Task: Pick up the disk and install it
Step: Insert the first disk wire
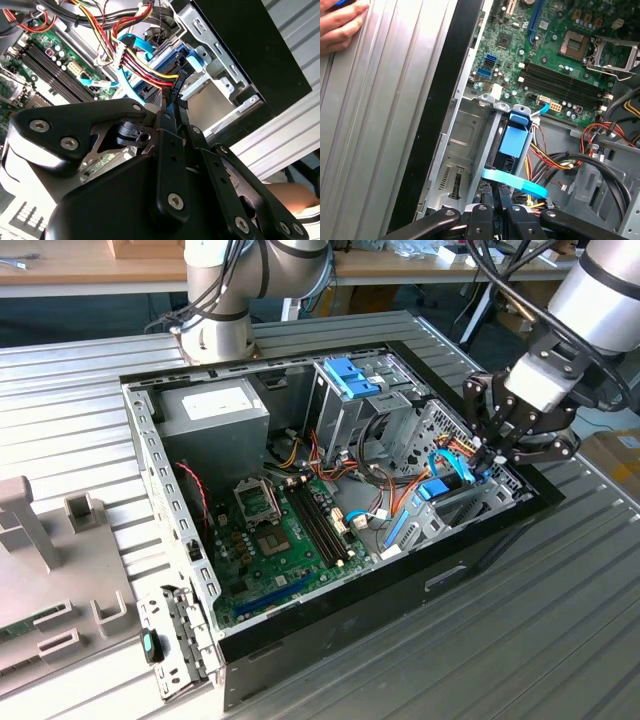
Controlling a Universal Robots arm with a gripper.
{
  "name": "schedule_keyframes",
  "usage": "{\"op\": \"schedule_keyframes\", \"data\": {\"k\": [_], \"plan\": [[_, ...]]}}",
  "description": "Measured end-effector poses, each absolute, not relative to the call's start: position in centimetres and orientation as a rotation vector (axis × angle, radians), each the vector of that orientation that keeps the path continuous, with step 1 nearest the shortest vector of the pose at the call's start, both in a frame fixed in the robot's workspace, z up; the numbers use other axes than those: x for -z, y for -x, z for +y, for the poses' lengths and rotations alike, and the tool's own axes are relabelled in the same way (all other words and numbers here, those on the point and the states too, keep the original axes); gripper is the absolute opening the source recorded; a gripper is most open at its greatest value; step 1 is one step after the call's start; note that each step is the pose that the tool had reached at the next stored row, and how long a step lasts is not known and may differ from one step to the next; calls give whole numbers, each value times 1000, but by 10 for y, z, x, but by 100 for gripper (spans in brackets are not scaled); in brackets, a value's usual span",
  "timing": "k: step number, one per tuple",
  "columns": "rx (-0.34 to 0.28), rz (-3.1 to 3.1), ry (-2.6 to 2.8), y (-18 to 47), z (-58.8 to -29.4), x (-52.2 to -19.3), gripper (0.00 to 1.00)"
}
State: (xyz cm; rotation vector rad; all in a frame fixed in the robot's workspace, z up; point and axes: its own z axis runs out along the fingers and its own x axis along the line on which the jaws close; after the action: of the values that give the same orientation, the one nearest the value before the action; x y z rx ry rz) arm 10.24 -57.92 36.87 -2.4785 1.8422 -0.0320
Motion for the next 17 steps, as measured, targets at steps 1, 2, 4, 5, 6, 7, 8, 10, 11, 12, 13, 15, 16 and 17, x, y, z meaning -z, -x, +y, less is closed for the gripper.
{"op": "schedule_keyframes", "data": {"k": [1,2,4,5,6,7,8,10,11,12,13,15,16,17], "plan": [[32,1857,2467,-102,-579,-369,16],[33,1875,2454,-100,-579,-368,16],[34,1891,2442,-95,-579,-369,16],[33,1891,2442,-94,-579,-368,16],[33,1894,2439,-94,-579,-368,16],[33,1911,2425,-94,-579,-368,16],[33,1927,2412,-94,-579,-368,16],[27,1965,2374,-94,-579,-367,16],[27,1997,2346,-94,-579,-367,16],[28,2022,2324,-94,-579,-367,16],[27,2031,2316,-93,-579,-366,16],[27,2036,2311,-92,-578,-366,16],[27,2038,2309,-92,-577,-364,16],[27,2039,2308,-92,-577,-363,16]]}}
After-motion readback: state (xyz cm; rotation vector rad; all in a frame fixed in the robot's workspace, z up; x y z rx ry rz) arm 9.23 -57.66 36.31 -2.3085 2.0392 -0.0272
